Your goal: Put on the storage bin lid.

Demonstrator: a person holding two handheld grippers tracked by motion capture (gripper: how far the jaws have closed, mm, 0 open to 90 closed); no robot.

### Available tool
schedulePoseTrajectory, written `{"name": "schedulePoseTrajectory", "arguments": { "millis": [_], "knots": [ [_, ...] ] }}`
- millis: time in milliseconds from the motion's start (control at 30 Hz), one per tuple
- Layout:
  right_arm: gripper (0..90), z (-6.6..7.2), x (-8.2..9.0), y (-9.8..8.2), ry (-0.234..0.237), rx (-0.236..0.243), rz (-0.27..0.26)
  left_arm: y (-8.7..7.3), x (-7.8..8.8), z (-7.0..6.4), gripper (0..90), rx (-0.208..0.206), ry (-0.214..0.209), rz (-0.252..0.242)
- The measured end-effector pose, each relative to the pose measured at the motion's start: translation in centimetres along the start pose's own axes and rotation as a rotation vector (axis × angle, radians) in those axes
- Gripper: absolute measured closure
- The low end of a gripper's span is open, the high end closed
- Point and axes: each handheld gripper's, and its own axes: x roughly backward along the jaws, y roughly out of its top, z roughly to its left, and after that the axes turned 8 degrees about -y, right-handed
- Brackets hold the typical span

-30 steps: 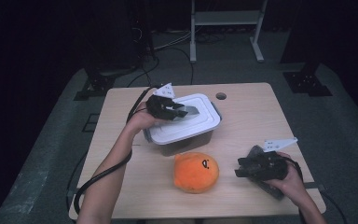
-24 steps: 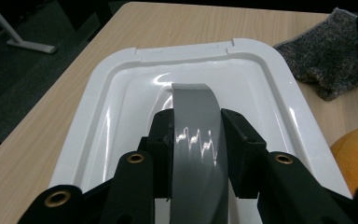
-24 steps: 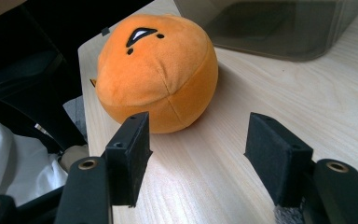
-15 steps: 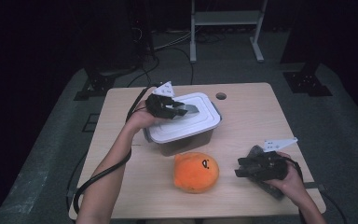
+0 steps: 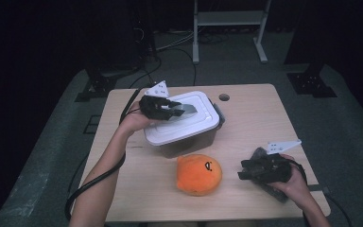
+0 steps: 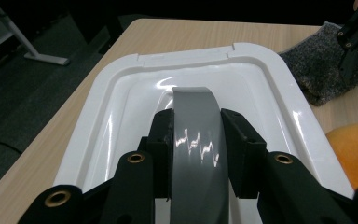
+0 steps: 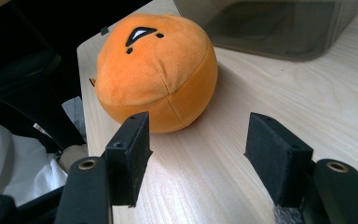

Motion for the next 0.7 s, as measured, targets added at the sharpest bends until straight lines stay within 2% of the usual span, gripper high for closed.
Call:
{"name": "schedulePoseTrajectory", "arguments": {
  "millis": [500, 700],
  "knots": [
    [38.7, 0.0, 0.0, 0.0, -0.006, 0.002, 0.004, -1.5, 4.4, -2.0, 66.3, -0.005, 0.040, -0.029],
    [38.7, 0.1, -0.1, 0.0, -0.007, 0.001, 0.005, -2.6, 6.2, -3.0, 66.3, 0.011, 0.066, -0.041]
  ]
}}
